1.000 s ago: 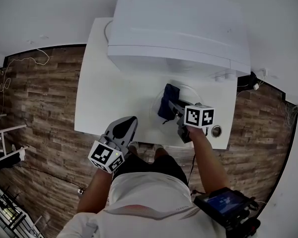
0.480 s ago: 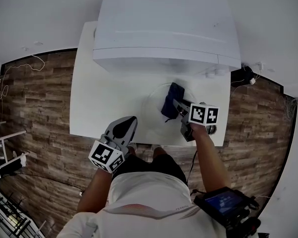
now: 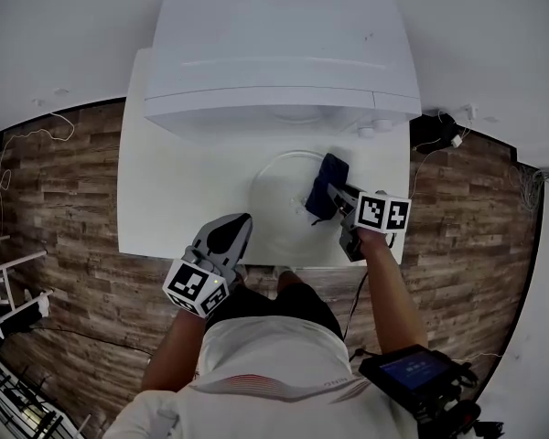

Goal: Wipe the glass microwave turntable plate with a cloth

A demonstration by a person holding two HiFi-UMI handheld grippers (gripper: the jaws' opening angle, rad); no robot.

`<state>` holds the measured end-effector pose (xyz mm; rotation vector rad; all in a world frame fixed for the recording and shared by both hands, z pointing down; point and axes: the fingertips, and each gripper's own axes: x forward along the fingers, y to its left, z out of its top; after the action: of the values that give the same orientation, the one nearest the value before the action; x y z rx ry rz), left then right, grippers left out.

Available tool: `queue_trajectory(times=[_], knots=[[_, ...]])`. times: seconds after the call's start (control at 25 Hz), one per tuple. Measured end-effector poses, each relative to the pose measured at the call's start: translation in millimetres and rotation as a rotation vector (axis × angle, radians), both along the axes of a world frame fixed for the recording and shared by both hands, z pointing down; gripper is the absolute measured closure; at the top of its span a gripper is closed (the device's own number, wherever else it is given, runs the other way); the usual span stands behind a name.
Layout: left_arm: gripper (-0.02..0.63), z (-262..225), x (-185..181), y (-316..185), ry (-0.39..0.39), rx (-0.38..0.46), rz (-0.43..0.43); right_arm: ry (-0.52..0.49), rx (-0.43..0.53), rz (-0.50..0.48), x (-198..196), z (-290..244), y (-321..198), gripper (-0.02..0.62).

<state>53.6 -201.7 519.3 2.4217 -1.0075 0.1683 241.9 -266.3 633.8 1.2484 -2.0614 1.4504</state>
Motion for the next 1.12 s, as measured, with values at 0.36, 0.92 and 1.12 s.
queue_trajectory(times=[0.36, 0.92, 1.12], knots=[[0.595, 2, 19, 2, -0.001, 0.000, 0.021, 0.018, 0.009, 0.035, 33, -1, 12, 0.532], [0.596, 3, 18, 3, -0.004, -0.001, 0.012, -0.046, 0.097, 0.045, 37, -38, 25, 0.532], [0.596, 1, 4, 6, -0.003, 0.002, -0.015, -0.139, 0.193, 0.011, -6, -97, 39, 0.532]])
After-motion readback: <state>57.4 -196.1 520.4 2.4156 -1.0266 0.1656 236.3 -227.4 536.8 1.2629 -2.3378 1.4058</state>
